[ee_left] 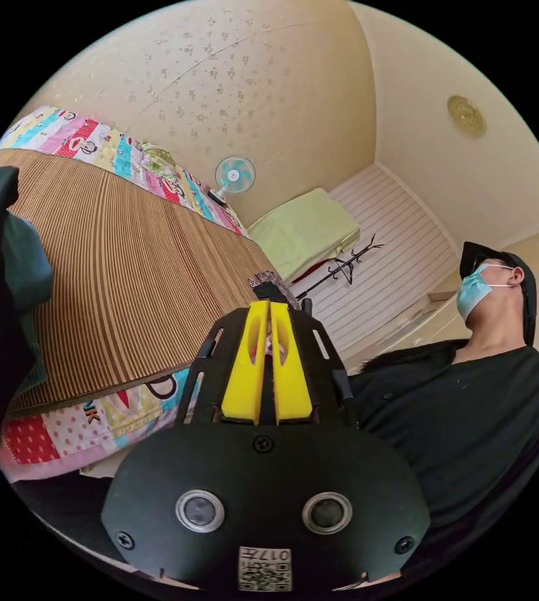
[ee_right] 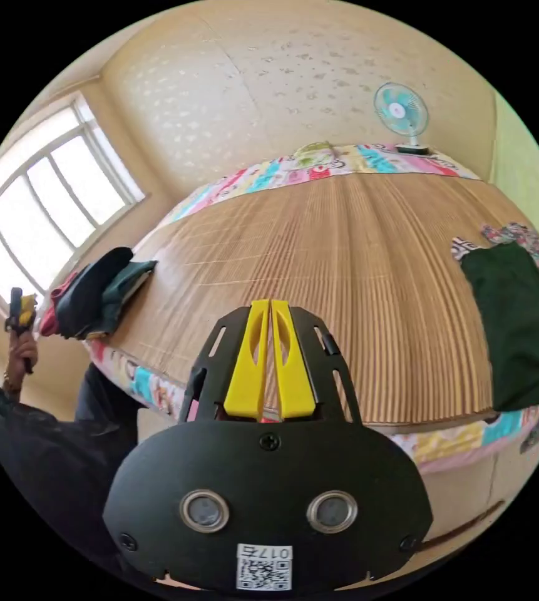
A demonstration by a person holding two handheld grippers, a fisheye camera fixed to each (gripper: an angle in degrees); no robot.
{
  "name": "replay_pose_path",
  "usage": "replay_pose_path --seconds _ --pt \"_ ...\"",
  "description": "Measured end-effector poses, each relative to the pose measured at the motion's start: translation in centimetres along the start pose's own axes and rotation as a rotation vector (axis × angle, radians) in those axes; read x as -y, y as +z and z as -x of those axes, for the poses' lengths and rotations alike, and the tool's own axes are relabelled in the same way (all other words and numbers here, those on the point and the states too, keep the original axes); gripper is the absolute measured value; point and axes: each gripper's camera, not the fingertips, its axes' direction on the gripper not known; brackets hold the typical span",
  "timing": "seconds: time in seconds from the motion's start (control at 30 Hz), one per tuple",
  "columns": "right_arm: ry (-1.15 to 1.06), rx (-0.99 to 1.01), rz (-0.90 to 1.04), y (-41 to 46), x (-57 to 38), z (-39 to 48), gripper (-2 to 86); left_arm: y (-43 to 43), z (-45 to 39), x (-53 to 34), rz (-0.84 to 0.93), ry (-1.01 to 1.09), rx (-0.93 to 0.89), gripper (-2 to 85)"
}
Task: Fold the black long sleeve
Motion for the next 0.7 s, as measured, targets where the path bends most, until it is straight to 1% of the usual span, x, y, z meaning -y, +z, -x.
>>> replay_pose_path --seconds 0.03,0.07,0.13,0.2,0.23,0.27,0.3,0.33,0.37,0.4,0.43,0.47,0.53,0.57,0.6,0.63,0.67,0.7 --pt "0.102 -0.124 -0.020 -1.1 0.6 -3.1 4.0 -0.7 0.0 -0.5 -0.016 0.010 0.011 -1.0" --pt "0.159 -0.185 -0.024 -1.7 0.9 -4.9 5.3 -1.1 0.0 -0.8 -0.031 0.016 0.021 -1.0" --pt "0.397 -0.429 -0.036 -4.0 0.9 -12.9 9.2 -2.8 0.2 -2.5 -0.084 0.029 0.093 -1.0" --pt "0.540 -0.569 -0.057 -4.9 -0.4 -18.5 8.8 -3.6 0.5 -4.0 -0.105 0.053 0.148 -1.0" --pt "0.607 -0.529 0.034 -4.2 -1.3 -22.4 7.3 -3.9 0.7 -4.8 -0.119 0.060 0.177 -1.0" --pt "0.640 -0.472 0.102 -3.5 -1.8 -24.2 6.6 -3.9 0.9 -5.2 -0.127 0.062 0.187 -1.0" --pt "0.694 -0.351 0.166 -2.7 -3.0 -26.6 5.1 -3.8 1.3 -5.9 -0.141 0.060 0.198 -1.0" --pt "0.712 -0.300 0.103 -4.0 -3.9 -26.8 3.9 -3.5 1.6 -6.5 -0.153 0.055 0.196 -1.0" --pt "0.694 -0.282 0.095 -4.6 -4.0 -26.4 3.4 -3.3 1.8 -6.7 -0.157 0.057 0.189 -1.0" --pt "0.579 -0.248 0.100 -5.5 -3.8 -24.3 2.6 -2.8 2.1 -7.0 -0.160 0.064 0.174 -1.0" --pt "0.419 -0.197 0.074 -6.6 -3.7 -20.9 2.0 -2.2 2.4 -7.1 -0.153 0.067 0.168 -1.0" --pt "0.347 -0.161 0.046 -7.3 -3.9 -18.9 1.8 -1.9 2.5 -7.2 -0.147 0.069 0.170 -1.0" --pt "0.142 0.032 -0.017 -9.2 -5.9 -11.1 1.2 -1.0 2.6 -7.3 -0.124 0.085 0.223 -1.0" --pt "0.097 0.082 -0.012 -9.3 -6.5 -9.3 1.1 -0.7 2.5 -7.3 -0.118 0.095 0.240 -1.0" --pt "0.015 0.162 0.019 -8.8 -8.1 -5.6 0.9 -0.3 2.3 -7.3 -0.107 0.118 0.272 -1.0" --pt "-0.083 0.349 0.056 -7.9 -9.9 -2.1 0.8 0.1 2.3 -7.3 -0.088 0.133 0.297 -1.0" --pt "-0.120 0.459 0.084 -7.3 -10.9 -0.5 0.8 0.4 2.4 -7.2 -0.076 0.137 0.305 -1.0" --pt "-0.185 0.629 0.163 -6.0 -12.5 2.4 0.8 0.9 2.7 -7.0 -0.044 0.140 0.313 -1.0"
